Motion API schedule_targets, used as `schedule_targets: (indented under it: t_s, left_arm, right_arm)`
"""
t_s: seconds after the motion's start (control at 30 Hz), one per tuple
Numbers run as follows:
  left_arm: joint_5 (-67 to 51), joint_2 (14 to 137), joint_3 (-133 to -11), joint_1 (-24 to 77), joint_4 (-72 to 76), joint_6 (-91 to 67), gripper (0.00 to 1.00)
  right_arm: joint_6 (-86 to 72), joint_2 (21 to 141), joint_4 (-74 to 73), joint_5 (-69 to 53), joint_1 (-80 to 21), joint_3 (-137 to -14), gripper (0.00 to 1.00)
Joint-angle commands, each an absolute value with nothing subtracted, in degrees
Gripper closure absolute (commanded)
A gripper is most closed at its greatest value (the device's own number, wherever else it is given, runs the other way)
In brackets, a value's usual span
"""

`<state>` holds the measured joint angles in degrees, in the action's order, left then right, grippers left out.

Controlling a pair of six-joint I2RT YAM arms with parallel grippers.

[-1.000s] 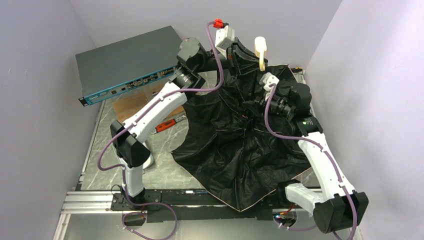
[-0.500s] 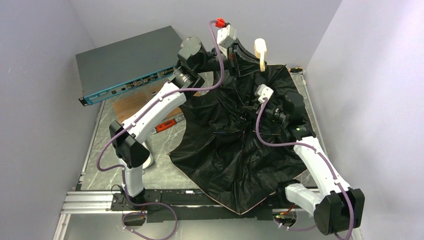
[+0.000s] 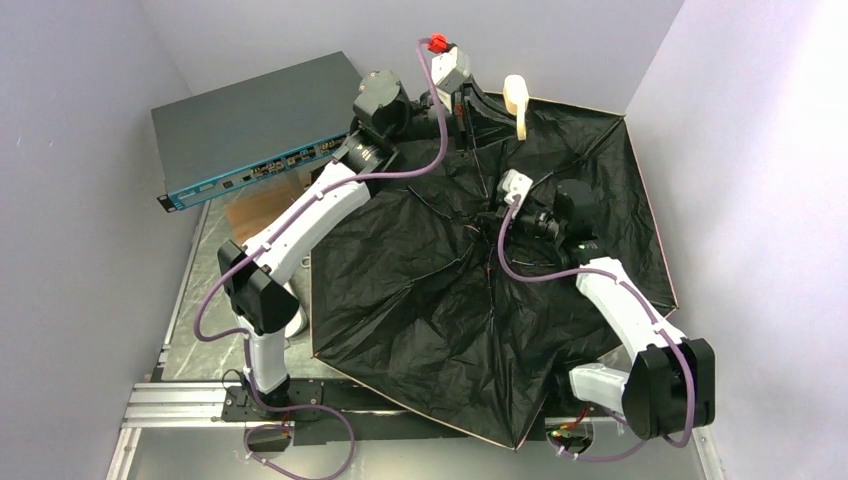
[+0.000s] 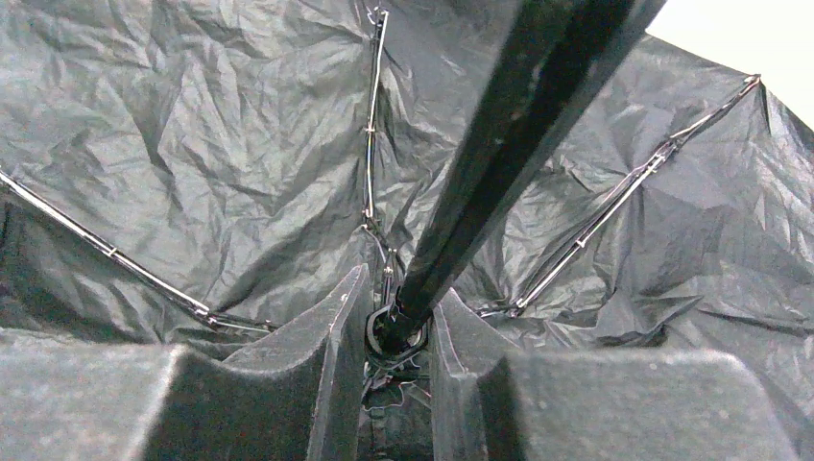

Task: Open the umbrella

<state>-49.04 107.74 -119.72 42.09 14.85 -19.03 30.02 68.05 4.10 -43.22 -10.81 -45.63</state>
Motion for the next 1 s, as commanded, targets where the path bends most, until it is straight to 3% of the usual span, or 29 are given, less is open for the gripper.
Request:
schedule_targets:
  t_s: [0.0, 0.1, 0.2, 0.3, 0.37, 0.4, 0.47, 0.57, 0.77, 0.97]
  left_arm:
    - [-47.29, 99.25, -124.31, 43.40, 32.67, -23.70, 1.00]
    - [-47.59, 98.43, -123.76, 43.39, 33.11, -23.92, 1.00]
    - [-48.11, 97.67, -121.93, 43.34, 31.51, -23.58, 1.00]
    - [-47.73, 95.04, -114.71, 42.81, 29.77, -21.07, 0.71]
    - [-46.70, 92.88, -109.48, 42.09, 27.78, -18.84, 0.39]
    - [-46.49, 91.82, -106.73, 41.44, 27.57, -18.40, 0.28]
    - [-46.82, 89.65, -101.28, 39.48, 28.20, -18.62, 0.17]
    - [-46.76, 85.92, -93.89, 36.45, 27.50, -18.91, 0.08]
    - [-45.37, 79.35, -83.44, 33.60, 16.39, -7.07, 0.04]
    - [-45.80, 84.74, -98.45, 30.25, -6.96, 0.23, 0.09]
  right_arm:
    - [34.82, 72.53, -5.79, -37.46, -8.90, -42.57, 0.79]
    - [35.50, 72.94, -5.51, -36.58, -8.16, -43.00, 0.81]
    - [34.12, 72.85, -6.67, -36.03, -7.54, -45.38, 1.00]
    - [32.25, 70.73, -8.67, -34.42, -7.09, -47.43, 1.00]
    - [32.62, 68.02, -9.89, -34.22, -6.55, -47.34, 1.00]
    - [33.26, 66.40, -10.15, -33.57, -6.42, -46.78, 1.00]
    - [35.57, 62.28, -11.43, -31.78, -6.41, -45.41, 1.00]
    - [37.27, 57.33, -11.98, -26.95, -6.21, -43.52, 1.00]
    - [42.30, 49.76, -12.09, -24.30, -5.47, -43.18, 1.00]
    - [50.96, 55.31, -21.20, -23.14, -5.72, -49.24, 1.00]
